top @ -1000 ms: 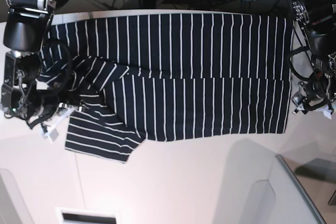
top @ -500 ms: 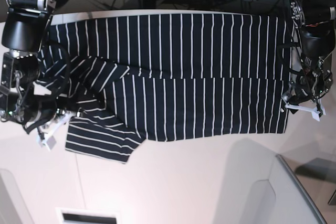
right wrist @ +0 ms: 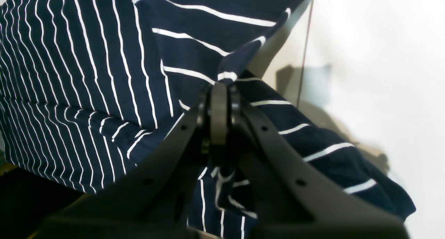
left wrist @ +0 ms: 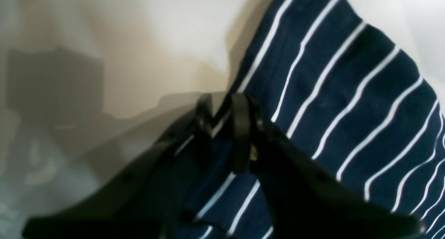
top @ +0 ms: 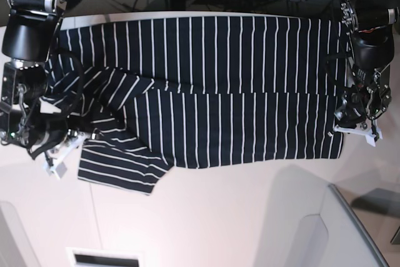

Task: Layout the t-shirt on the table in an organized manner, then fold the t-shirt properly
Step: 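Move the left gripper to the shirt's hem corner and grasp it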

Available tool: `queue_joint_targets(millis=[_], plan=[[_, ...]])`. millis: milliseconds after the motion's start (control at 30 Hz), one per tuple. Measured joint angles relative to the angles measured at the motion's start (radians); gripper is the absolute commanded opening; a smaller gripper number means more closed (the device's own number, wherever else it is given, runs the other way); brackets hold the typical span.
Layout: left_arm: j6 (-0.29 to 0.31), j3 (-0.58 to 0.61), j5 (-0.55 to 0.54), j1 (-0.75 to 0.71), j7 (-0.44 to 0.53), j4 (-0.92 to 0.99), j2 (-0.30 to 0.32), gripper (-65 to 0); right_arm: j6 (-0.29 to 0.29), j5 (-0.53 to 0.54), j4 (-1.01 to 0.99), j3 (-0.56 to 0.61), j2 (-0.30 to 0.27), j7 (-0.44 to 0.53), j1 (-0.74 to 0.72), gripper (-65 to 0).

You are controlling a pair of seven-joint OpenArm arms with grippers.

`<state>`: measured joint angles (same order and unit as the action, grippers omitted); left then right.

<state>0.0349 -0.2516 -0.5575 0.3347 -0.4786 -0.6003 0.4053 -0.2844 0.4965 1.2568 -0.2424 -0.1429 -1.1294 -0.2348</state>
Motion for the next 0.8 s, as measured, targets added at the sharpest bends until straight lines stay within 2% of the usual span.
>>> queue_joint_targets(millis=[133, 233, 467, 667, 733, 800], plan=[[-0.002, 0.000, -0.006, -0.008, -0.027, -0.035, 0.001, -65.0, 0.000, 0.000, 0.000, 0.002, 0.000, 0.002, 0.002, -65.0], [0.001, 0.005, -0.003, -0.035, -0.099, -0.096, 0.001, -65.0, 0.000, 0.000, 0.000, 0.002, 0.000, 0.004, 0.010, -65.0], [-0.006, -0.002, 0.003, -0.120, -0.248, -0.410, 0.007, -65.0, 0.000, -0.002, -0.003, 0.005, 0.000, 0.004, 0.013, -65.0], [-0.011, -0.172, 0.014, -0.207, -0.399, -0.631, -0.021, -65.0, -0.001, -0.003, -0.002, 0.005, 0.000, 0.004, 0.014, -65.0], [-0.008, -0.183, 0.011, -0.234, -0.447, -0.673, -0.023, -65.0, -0.002, 0.000, -0.002, 0.005, 0.003, 0.004, 0.014, -65.0], [-0.007, -0.182, 0.007, -0.255, -0.454, -0.692, -0.030, -65.0, -0.002, 0.000, -0.002, 0.005, 0.003, 0.004, 0.014, -65.0]])
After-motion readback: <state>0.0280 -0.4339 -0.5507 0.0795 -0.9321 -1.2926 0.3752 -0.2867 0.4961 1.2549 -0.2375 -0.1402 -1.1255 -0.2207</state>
